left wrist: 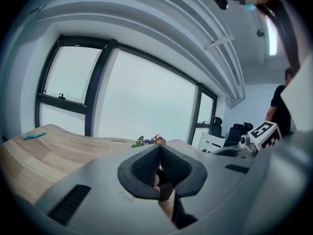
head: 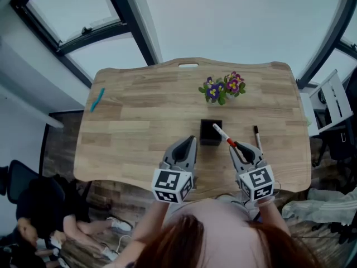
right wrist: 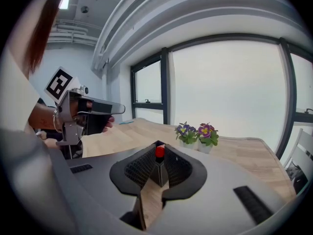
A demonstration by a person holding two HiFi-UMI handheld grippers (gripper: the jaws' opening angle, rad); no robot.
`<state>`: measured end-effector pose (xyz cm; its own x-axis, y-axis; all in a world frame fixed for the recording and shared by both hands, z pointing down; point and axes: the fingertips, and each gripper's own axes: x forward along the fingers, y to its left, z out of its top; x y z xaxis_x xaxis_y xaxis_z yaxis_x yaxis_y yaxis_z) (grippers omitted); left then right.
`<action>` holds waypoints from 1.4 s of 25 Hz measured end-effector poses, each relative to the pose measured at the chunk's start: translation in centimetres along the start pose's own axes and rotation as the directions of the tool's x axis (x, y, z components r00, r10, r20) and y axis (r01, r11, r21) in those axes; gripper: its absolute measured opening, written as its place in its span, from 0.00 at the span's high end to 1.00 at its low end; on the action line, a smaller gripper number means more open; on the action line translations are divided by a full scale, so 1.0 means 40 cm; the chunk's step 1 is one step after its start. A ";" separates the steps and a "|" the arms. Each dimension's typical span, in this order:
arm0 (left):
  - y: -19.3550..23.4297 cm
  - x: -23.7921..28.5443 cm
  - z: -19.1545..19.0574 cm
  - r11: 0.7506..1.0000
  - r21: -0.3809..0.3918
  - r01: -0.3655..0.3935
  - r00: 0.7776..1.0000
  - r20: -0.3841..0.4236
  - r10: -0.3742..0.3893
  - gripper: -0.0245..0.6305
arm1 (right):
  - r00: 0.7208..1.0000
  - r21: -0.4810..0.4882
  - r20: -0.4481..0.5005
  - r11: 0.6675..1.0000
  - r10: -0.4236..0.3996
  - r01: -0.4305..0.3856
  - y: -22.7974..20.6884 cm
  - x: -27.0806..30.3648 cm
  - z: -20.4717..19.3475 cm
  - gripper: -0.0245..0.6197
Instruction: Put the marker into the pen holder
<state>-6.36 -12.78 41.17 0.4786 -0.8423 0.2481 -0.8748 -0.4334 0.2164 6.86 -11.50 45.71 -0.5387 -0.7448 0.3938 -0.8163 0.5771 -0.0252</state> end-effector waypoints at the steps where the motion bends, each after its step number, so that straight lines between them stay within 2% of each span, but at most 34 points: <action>1: 0.002 -0.001 0.000 1.000 0.000 -0.003 1.000 -0.001 0.003 0.96 | 1.000 0.004 -0.002 1.000 0.005 -0.005 0.000 0.004 -0.001 0.89; 10: 0.022 -0.019 -0.003 0.999 -0.005 -0.032 0.999 -0.007 0.032 0.96 | 0.999 0.027 -0.017 0.999 0.030 -0.030 -0.005 0.037 -0.008 0.89; 35: 0.099 -0.033 -0.020 0.991 -0.026 -0.128 0.991 -0.035 0.128 0.96 | 0.990 0.008 -0.090 0.994 0.110 -0.110 0.006 0.169 -0.050 0.89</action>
<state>-10.38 -13.12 42.44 0.3654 -0.8790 0.3064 -0.9268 -0.3131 0.2072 3.44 -15.73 50.22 -0.6044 -0.6433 0.4701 -0.7538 0.6528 -0.0758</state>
